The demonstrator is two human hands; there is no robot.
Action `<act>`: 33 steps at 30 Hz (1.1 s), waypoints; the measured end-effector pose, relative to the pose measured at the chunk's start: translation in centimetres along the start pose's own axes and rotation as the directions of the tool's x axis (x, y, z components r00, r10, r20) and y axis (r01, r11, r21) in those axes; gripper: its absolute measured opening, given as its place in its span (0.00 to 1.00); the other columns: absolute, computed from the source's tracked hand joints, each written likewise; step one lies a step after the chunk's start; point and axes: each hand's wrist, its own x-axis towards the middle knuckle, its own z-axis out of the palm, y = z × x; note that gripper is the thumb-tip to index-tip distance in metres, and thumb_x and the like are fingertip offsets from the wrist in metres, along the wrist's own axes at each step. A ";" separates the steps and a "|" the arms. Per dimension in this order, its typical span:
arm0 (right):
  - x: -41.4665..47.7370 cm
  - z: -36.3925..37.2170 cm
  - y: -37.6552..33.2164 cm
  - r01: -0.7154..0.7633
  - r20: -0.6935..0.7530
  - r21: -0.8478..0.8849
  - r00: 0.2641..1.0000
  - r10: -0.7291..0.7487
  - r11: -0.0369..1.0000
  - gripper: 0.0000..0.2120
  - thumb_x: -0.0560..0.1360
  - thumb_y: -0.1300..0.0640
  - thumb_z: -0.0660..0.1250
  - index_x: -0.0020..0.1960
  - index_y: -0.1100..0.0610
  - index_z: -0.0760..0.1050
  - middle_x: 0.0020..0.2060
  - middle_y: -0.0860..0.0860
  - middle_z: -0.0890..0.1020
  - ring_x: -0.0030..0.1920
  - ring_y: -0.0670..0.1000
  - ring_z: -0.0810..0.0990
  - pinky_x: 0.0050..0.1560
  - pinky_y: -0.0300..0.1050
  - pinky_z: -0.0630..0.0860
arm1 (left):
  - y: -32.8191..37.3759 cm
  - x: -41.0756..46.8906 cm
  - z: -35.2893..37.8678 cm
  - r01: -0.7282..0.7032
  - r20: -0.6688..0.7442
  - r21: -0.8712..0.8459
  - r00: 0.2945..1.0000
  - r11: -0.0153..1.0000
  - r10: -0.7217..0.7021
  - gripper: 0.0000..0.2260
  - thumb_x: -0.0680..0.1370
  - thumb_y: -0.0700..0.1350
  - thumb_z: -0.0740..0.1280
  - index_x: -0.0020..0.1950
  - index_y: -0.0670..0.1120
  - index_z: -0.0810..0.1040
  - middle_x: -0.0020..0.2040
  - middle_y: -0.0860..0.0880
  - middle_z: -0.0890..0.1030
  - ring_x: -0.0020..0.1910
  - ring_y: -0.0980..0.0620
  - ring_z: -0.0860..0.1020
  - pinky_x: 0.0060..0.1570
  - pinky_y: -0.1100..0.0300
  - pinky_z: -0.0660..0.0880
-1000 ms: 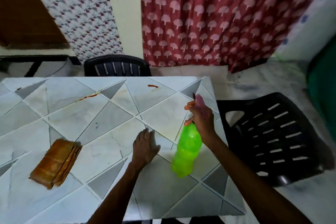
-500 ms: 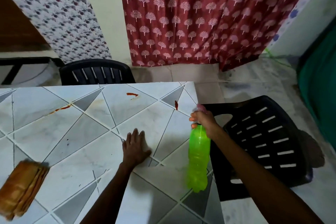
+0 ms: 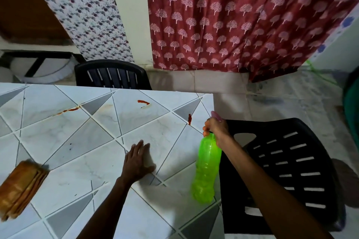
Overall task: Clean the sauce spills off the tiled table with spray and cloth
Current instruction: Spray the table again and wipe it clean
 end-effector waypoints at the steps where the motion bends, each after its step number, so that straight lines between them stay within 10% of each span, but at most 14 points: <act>1: 0.1 0.2 -0.1 0.003 -0.014 -0.009 1.000 -0.003 1.000 0.22 0.75 0.68 0.57 0.64 0.49 0.71 0.30 0.54 0.72 0.25 0.53 0.69 0.27 0.42 0.67 | 0.0 0.0 0.1 -0.008 -0.004 0.005 1.000 1.000 0.008 0.46 0.62 0.69 0.65 0.76 0.50 0.65 0.77 0.46 0.64 0.73 0.36 0.65 0.66 0.41 0.69; 12: -2.7 9.7 1.2 0.010 0.084 -0.026 0.996 -0.008 1.000 0.07 0.82 0.58 0.59 0.57 0.58 0.73 0.28 0.54 0.73 0.24 0.54 0.72 0.24 0.41 0.69 | -3.0 1.3 -3.1 0.005 -0.031 0.011 1.000 1.000 -0.004 0.41 0.63 0.67 0.68 0.74 0.55 0.66 0.75 0.51 0.65 0.71 0.45 0.66 0.64 0.47 0.67; 28: -8.8 29.6 3.3 0.029 0.337 -0.177 0.941 0.033 0.984 0.15 0.83 0.57 0.60 0.68 0.59 0.73 0.39 0.60 0.77 0.26 0.50 0.76 0.25 0.40 0.70 | -18.2 -3.3 -8.1 0.253 -0.096 -0.059 0.961 0.966 -0.258 0.43 0.64 0.68 0.66 0.76 0.53 0.64 0.77 0.50 0.62 0.74 0.41 0.61 0.66 0.43 0.65; 33: -11.1 34.8 3.9 0.103 0.395 -0.284 0.918 0.019 0.953 0.19 0.80 0.58 0.58 0.69 0.57 0.73 0.27 0.54 0.76 0.24 0.53 0.72 0.30 0.45 0.72 | -20.7 -4.7 -8.4 0.320 -0.130 -0.095 0.935 0.943 -0.331 0.44 0.63 0.69 0.65 0.76 0.50 0.65 0.78 0.49 0.62 0.74 0.40 0.62 0.64 0.41 0.67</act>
